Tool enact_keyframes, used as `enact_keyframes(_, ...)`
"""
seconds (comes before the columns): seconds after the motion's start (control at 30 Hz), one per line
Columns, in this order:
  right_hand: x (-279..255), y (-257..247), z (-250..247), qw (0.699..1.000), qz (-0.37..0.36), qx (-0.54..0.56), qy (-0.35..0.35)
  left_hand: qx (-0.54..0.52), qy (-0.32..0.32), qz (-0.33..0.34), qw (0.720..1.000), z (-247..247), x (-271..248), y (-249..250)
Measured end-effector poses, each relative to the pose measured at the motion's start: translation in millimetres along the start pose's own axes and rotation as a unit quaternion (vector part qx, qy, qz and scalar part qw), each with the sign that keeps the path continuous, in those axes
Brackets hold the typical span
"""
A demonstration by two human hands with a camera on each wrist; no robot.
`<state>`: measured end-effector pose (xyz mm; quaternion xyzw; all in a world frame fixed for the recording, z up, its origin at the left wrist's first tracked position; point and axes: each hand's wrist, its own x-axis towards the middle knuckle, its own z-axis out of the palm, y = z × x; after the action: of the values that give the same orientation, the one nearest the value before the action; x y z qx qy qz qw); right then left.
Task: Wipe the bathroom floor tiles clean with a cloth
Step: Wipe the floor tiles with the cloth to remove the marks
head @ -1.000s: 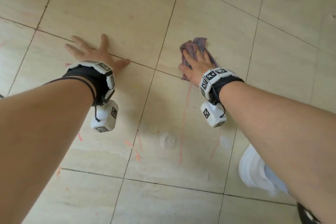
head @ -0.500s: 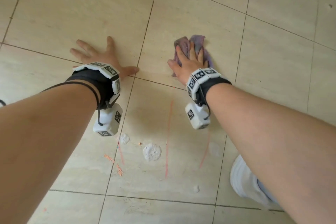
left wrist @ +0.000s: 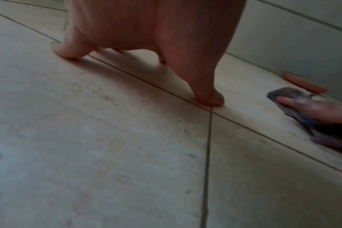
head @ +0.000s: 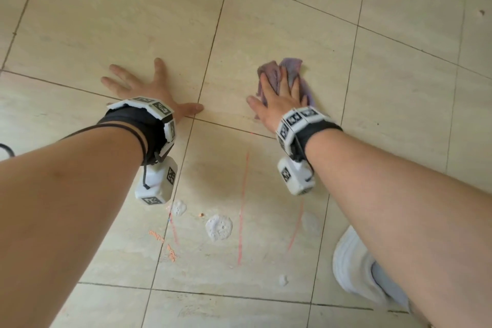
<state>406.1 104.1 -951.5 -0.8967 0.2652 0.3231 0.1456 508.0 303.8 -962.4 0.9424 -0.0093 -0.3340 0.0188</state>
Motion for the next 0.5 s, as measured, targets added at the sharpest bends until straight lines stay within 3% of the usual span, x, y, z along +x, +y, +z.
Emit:
enact_keyframes(0.07, 9, -28, 0, 1.0, 0.01, 0.004, 0.003, 0.002, -0.002, -0.002, 1.0, -1, 0, 0)
enact_keyframes(0.13, 5, -47, 6, 1.0, -0.027, -0.006, 0.0, 0.006, -0.004, -0.005, 1.0, -2, 1, 1)
enact_keyframes(0.27, -28, -32, 29, 0.994, -0.104, -0.029, -0.009, 0.014, -0.017, -0.006, 1.0, -8, 2, 3)
enact_keyframes(0.4, -46, 15, 33, 0.997, -0.073, -0.017, -0.011, 0.006, -0.029, -0.003, 1.0, -13, -1, 4)
enact_keyframes(0.5, -31, 17, 19, 0.999, -0.026, -0.004, -0.029, 0.005, -0.026, -0.001, 1.0, -12, -1, 1)
